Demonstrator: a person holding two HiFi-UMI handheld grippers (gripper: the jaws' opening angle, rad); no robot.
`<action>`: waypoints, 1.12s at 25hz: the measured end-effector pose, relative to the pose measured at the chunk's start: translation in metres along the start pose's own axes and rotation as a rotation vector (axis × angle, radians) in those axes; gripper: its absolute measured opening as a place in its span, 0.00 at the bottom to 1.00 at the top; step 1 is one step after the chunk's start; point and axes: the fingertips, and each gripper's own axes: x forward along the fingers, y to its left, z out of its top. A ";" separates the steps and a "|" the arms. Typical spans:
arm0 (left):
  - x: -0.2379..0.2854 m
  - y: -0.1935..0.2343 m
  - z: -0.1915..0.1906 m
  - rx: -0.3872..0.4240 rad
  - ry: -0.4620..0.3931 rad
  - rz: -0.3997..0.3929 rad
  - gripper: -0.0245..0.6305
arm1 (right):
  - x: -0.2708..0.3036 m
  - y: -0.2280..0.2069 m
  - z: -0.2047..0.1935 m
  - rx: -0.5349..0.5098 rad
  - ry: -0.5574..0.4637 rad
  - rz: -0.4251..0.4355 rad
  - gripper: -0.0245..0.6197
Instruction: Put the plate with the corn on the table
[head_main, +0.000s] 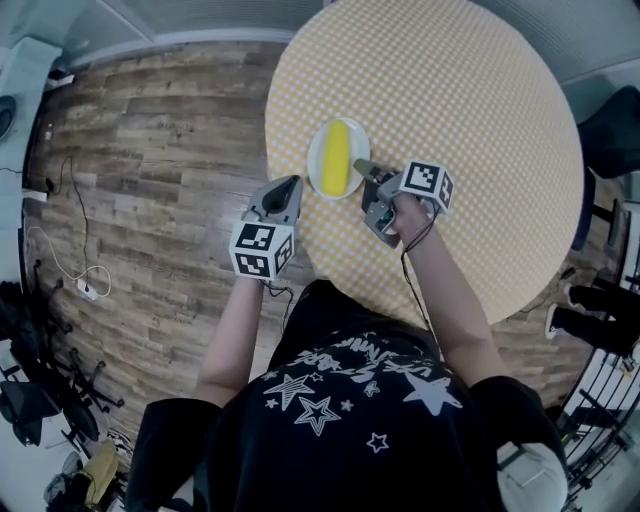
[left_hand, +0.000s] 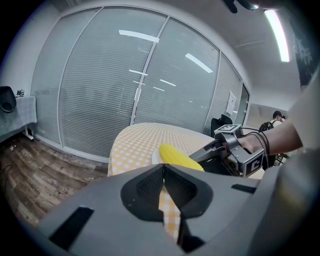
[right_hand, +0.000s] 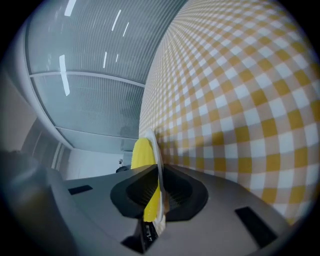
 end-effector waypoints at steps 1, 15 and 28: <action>0.000 -0.001 -0.001 0.001 0.001 0.000 0.05 | 0.000 -0.001 0.000 -0.016 -0.002 -0.017 0.10; -0.009 -0.010 -0.003 0.025 0.009 -0.027 0.05 | -0.049 0.001 0.016 -0.331 -0.109 -0.170 0.20; 0.001 -0.058 0.020 0.064 -0.048 -0.030 0.05 | -0.157 -0.005 0.037 -0.309 -0.279 -0.024 0.12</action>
